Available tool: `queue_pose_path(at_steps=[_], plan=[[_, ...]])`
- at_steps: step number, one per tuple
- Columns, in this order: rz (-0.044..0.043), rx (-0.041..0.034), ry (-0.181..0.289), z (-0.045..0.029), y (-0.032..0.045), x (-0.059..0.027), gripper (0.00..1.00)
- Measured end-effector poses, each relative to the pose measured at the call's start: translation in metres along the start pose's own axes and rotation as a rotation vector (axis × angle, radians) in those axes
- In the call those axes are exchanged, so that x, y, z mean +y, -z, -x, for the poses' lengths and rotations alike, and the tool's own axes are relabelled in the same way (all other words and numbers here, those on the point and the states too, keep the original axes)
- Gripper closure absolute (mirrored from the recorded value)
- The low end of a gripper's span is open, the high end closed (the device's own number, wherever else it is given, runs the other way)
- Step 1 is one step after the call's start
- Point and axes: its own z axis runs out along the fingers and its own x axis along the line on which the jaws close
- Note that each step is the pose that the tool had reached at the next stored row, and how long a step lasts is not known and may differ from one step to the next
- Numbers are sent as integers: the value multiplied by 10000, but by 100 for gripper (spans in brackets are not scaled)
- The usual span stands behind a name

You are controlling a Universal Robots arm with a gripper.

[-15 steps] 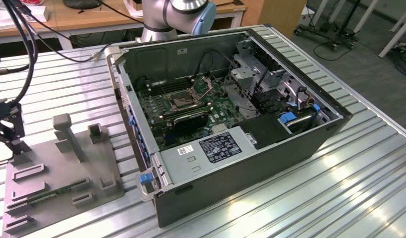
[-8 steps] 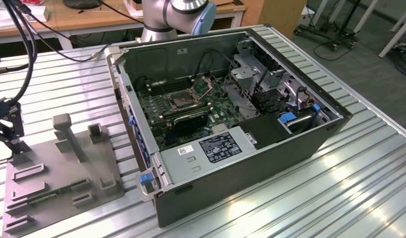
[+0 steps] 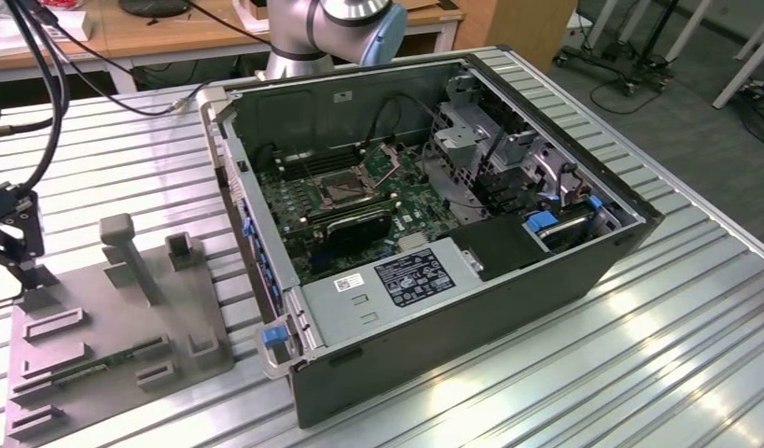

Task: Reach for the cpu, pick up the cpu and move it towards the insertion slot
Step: 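Pick up the cpu and move it towards the insertion slot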

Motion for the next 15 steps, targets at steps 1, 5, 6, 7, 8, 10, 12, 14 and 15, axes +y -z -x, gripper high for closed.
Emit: queue_pose_path(at_steps=[1, 5, 6, 7, 8, 10, 12, 14, 15], plan=[[0, 1, 0, 0, 3, 0, 46], [0, 0, 0, 0, 18, 1, 46], [1, -1, 0, 0, 18, 1, 46], [1, -1, 1, 0, 18, 1, 46], [0, 1, 0, 0, 20, 1, 46], [0, 0, 0, 0, 20, 1, 46], [-1, 2, 0, 0, 24, 1, 46], [-2, 4, 0, 0, 38, 2, 46], [0, 1, 0, 0, 43, 2, 46]])
